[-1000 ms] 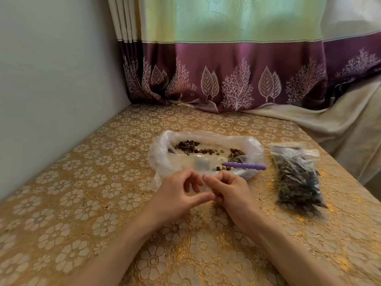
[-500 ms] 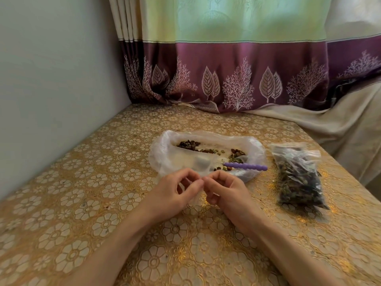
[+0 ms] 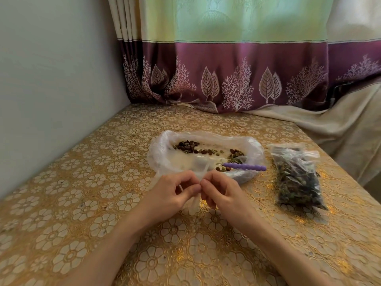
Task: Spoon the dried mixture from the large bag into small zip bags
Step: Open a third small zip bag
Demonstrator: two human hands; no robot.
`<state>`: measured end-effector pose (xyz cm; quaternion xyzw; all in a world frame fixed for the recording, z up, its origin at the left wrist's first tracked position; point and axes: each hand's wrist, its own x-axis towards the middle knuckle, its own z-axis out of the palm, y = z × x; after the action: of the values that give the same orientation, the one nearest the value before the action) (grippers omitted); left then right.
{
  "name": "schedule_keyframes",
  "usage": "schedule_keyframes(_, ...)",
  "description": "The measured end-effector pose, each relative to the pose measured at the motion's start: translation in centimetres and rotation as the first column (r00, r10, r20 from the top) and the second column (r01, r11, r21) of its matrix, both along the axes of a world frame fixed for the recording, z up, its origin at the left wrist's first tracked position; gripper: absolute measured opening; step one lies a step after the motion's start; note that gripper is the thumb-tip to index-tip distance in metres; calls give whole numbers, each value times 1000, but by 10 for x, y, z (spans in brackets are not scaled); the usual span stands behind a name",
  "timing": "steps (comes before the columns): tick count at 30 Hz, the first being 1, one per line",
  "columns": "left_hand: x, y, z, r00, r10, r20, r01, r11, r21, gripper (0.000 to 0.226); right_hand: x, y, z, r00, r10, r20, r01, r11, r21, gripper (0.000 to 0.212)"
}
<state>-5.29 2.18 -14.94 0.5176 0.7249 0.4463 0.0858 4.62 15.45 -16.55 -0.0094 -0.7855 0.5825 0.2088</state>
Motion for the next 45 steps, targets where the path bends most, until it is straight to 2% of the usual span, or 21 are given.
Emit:
schedule_keyframes(3, 0, -2, 1, 997, -38, 68, 38, 999, 0, 16, 0, -2, -1, 1000, 9, 12, -9, 1000, -1, 17)
schedule_keyframes(8, 2, -2, 2, 980, -61, 189, 46, 996, 81, 20, 0, 1, 0, 995, 104, 7, -102, 980, -174, 16)
schedule_keyframes(10, 5, 0, 3, 981, -49, 186, 30, 994, 102, 18, 0, 1, 1, 995, 97, -12, -98, 977, -190, 16)
schedule_keyframes(15, 10, 4, 1, 997, 12, 70, -23, 988, 155, 18, -1, -5, 3, 998, 11, -63, -19, 992, -127, 20)
schedule_keyframes(16, 10, 4, 1, 994, 7, 111, -26, 986, 163, 19, -1, -5, 4, 998, 5, -70, -14, 993, -121, 18)
schedule_keyframes(19, 7, 3, 4, 933, -19, 359, -52, 981, 189, 22, 2, -2, 6, 995, 44, -85, -53, 993, -109, 16)
schedule_keyframes(20, 4, 1, 5, 925, -10, 380, -68, 979, 191, 23, 3, -2, 7, 996, 51, -78, -58, 993, -98, 17)
schedule_keyframes(22, 1, 1, 5, 960, 57, 274, -112, 975, 190, 22, 3, -2, 6, 998, -22, -51, 17, 995, -96, 21)
schedule_keyframes(24, 2, 2, 2, 981, 190, 35, -193, 962, 191, 20, 0, -1, 4, 979, -199, -45, 195, 978, -68, 22)
schedule_keyframes(27, 2, 3, -1, 891, 369, -264, -310, 920, 240, 19, -3, 3, 1, 885, -459, -75, 465, 882, 79, 27)
schedule_keyframes(29, 0, 2, 0, 843, 403, -356, -317, 907, 277, 17, -2, 7, 0, 832, -547, -93, 555, 817, 159, 29)
schedule_keyframes(31, 0, 1, 1, 818, 382, -431, -281, 918, 280, 18, -3, 10, 1, 787, -603, -126, 612, 739, 282, 29)
schedule_keyframes(33, 3, 3, 2, 805, 346, -482, -244, 934, 262, 20, -3, 12, 4, 759, -633, -156, 644, 693, 325, 32)
schedule_keyframes(35, 5, 5, 3, 782, 341, -522, -236, 936, 260, 20, -2, 15, 7, 754, -646, -116, 649, 705, 286, 38)
schedule_keyframes(37, 6, 6, 3, 764, 350, -542, -243, 934, 262, 20, 0, 17, 10, 805, -592, 42, 579, 798, 168, 44)
schedule_keyframes(39, 7, 8, 1, 759, 338, -556, -244, 940, 238, 20, 3, 16, 15, 878, -429, 211, 455, 886, -90, 46)
schedule_keyframes(40, 8, 8, 0, 753, 321, -574, -237, 947, 218, 19, 4, 16, 18, 909, -338, 244, 394, 888, -236, 43)
schedule_keyframes(41, 8, 9, -2, 746, 301, -594, -227, 953, 199, 18, 6, 15, 20, 933, -268, 242, 341, 874, -347, 36)
schedule_keyframes(43, 9, 11, -4, 738, 260, -622, -205, 965, 161, 19, 6, 12, 23, 966, -200, 166, 255, 856, -451, 20)
schedule_keyframes(45, 9, 13, -5, 733, 237, -638, -191, 971, 141, 23, 4, 8, 21, 966, -256, 35, 250, 894, -373, 13)
